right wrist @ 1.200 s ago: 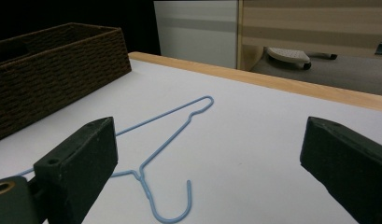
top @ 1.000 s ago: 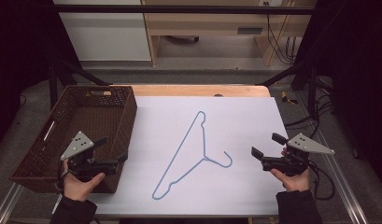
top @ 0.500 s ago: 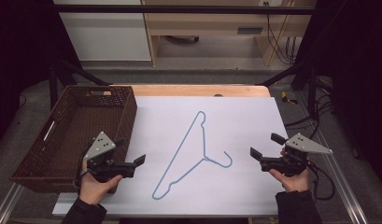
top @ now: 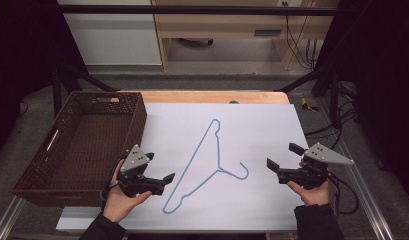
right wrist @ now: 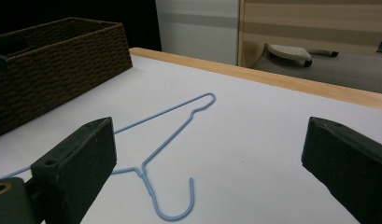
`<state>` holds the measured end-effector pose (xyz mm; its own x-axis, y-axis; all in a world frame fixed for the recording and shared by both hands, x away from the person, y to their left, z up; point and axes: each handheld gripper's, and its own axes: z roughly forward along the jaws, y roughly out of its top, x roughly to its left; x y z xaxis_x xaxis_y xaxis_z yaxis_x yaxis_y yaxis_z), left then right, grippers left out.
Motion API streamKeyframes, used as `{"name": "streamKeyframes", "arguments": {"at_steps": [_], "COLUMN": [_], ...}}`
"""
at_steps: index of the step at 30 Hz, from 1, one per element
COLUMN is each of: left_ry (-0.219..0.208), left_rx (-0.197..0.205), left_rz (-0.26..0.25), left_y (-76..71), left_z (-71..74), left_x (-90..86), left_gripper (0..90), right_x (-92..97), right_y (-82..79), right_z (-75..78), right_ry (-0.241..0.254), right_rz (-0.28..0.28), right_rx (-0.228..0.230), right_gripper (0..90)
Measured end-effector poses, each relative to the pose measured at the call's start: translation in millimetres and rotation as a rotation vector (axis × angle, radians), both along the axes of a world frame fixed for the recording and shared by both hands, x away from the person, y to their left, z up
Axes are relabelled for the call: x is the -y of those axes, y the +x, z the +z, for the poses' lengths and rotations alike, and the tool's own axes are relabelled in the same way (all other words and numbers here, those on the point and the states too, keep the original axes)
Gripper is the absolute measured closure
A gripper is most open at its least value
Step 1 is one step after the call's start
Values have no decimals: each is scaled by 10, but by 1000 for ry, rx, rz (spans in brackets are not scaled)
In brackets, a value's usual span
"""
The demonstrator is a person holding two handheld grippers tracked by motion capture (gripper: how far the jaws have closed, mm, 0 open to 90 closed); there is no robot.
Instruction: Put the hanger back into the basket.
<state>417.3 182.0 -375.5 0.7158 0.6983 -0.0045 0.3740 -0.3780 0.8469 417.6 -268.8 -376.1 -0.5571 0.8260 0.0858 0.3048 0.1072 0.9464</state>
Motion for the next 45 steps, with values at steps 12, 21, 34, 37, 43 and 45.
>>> {"name": "streamKeyframes", "arguments": {"at_steps": [12, 21, 34, 37, 43, 45], "left_ry": [70, 129, 206, 229, 248, 255], "left_rx": [-39, -67, -128, -146, -164, -166], "left_rz": [-73, -105, -131, -136, -141, -144], "left_y": [103, 208, 352, 379, 398, 406], "left_z": [-76, -174, -397, -454, -524, -554], "left_x": [380, 667, 923, 967, 1018, 1046], "left_gripper": [76, 96, 134, 158, 247, 280], "right_x": [-11, 5, -3, -20, -28, -31], "right_y": [-2, -9, -4, 1, 8, 11], "right_z": [-3, 7, 2, -6, -15, -16], "right_ry": [5, 9, 10, 11, 8, 8], "right_rz": [-1, -1, 0, 3, 5, 8], "right_rx": [-7, -3, -5, -11, -11, -9], "right_gripper": [36, 36, 36, 36, 36, 36]}}
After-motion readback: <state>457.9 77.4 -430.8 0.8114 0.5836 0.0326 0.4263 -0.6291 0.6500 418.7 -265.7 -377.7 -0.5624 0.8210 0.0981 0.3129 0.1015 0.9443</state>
